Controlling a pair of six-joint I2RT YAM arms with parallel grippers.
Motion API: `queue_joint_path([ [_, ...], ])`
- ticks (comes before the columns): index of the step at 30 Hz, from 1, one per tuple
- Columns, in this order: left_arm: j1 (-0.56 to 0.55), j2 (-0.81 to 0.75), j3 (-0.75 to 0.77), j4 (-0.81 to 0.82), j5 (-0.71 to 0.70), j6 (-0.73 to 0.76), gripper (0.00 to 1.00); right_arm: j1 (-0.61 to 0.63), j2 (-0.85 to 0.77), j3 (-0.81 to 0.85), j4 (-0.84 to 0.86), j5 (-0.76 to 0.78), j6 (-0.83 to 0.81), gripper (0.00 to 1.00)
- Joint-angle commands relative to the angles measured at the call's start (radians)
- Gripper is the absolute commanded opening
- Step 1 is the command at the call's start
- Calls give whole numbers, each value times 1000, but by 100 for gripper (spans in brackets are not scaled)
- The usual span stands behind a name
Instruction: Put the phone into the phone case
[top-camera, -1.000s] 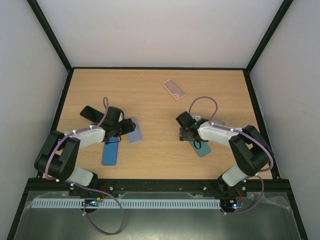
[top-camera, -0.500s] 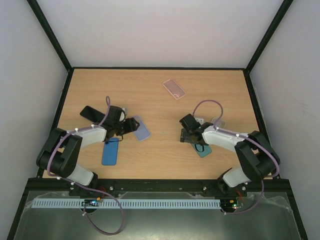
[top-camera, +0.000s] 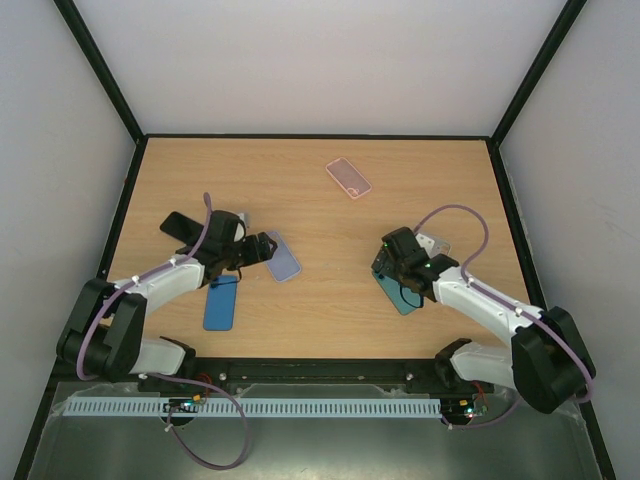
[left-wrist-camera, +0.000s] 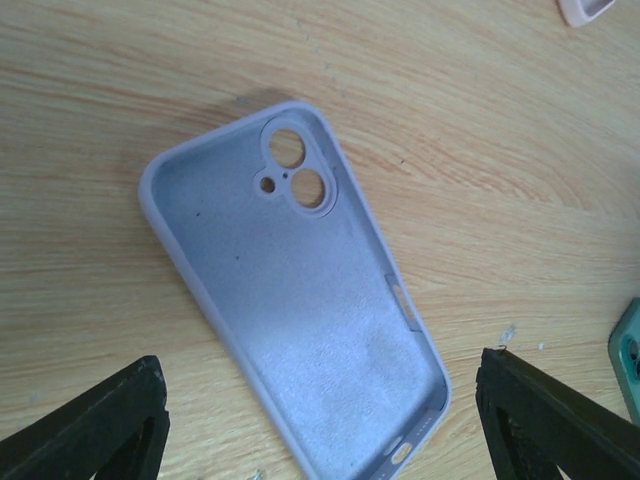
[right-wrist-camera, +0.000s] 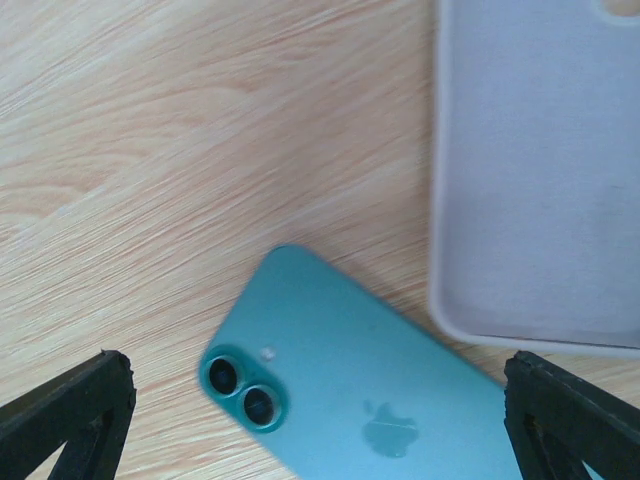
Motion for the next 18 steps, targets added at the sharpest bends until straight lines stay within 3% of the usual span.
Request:
queue_joint_path([
  [1,-6,-13,-27,-43,6,13,83,-56,-45,-50,-42,42,33,98],
  [13,-6,-7,-35,-58,-2,-6,82,-91,-71,-163,73,-13,25,98],
  [18,-6,-35,-41,-66,-10,-10,82,-94,-42,-190,132,-113,-2,97],
])
